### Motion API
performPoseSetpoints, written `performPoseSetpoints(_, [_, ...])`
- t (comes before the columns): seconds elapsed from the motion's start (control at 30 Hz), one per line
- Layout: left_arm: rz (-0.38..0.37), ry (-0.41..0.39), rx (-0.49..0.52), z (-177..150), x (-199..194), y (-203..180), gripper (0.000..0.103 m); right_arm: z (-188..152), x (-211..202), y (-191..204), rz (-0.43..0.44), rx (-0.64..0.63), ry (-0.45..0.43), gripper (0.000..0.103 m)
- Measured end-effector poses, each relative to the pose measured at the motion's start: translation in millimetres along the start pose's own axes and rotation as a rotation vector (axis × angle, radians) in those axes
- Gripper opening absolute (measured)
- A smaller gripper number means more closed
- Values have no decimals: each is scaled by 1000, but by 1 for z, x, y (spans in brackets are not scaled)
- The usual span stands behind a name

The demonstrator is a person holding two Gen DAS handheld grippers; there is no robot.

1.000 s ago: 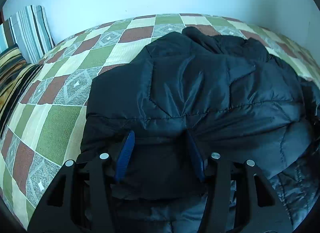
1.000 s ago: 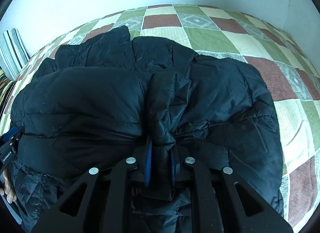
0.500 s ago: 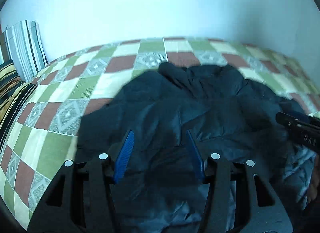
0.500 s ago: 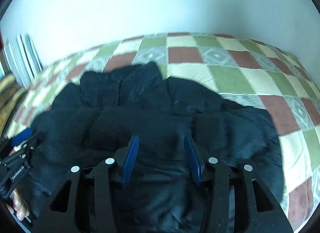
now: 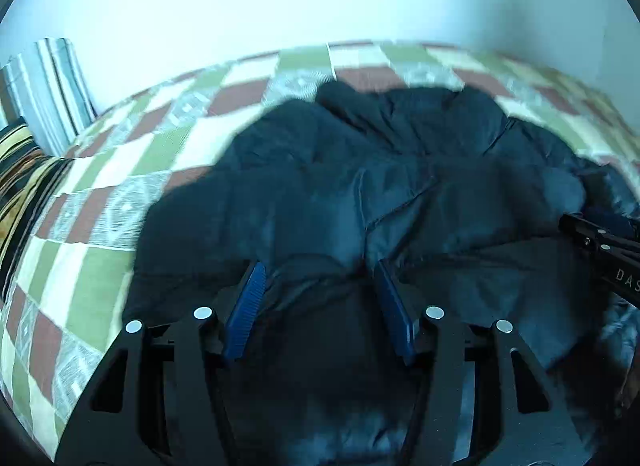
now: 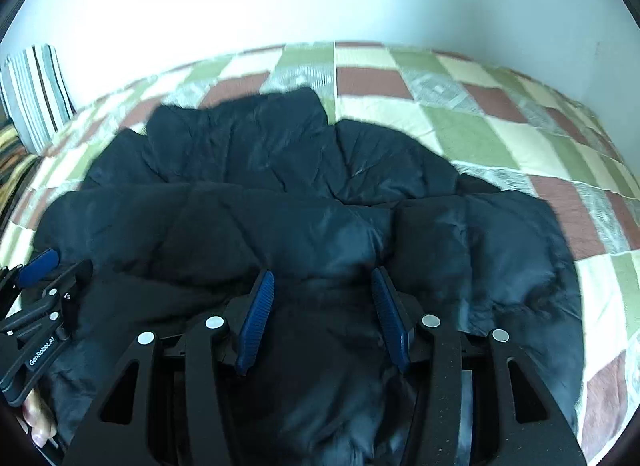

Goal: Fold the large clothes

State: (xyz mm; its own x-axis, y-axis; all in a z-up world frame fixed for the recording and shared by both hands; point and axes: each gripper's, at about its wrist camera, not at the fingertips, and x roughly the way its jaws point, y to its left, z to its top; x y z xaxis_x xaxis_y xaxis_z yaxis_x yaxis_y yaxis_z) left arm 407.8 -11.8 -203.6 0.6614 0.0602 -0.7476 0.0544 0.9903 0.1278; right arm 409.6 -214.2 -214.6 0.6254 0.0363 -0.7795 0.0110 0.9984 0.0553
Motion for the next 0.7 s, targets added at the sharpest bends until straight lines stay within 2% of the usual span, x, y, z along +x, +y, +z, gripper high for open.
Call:
performPoseSetpoints(0.1, [41,-47,-2,-10,-21,8,62,-12,-16,2,-18,-23,-25,55])
performPoseSetpoints(0.2, [47,21,-8,-18,-4,16,63,-25,-1,-2,-26,-20,40,59])
performPoseSetpoints(0.27, [15,93,-13,-23,17,17,64,-30,10,-4,-16,-11,60,60])
performPoseSetpoints(0.37, [13,82,-15,-20,15,17,63,-26,8,-4,-6,-14,49,60])
performPoseSetpoints(0.47, [-54,53,-46,-24,-12,29,62,-28,-21,-13,27,8,22,60])
performPoseSetpoints(0.57, [-48,28,-68,-44,-47,50,62,-49,-66,-27,5,-10,-31,62])
performPoseSetpoints(0.7, [-42,31,-114,-96,-99,89,63,-89,-114,-59,-37,-15,-51,68])
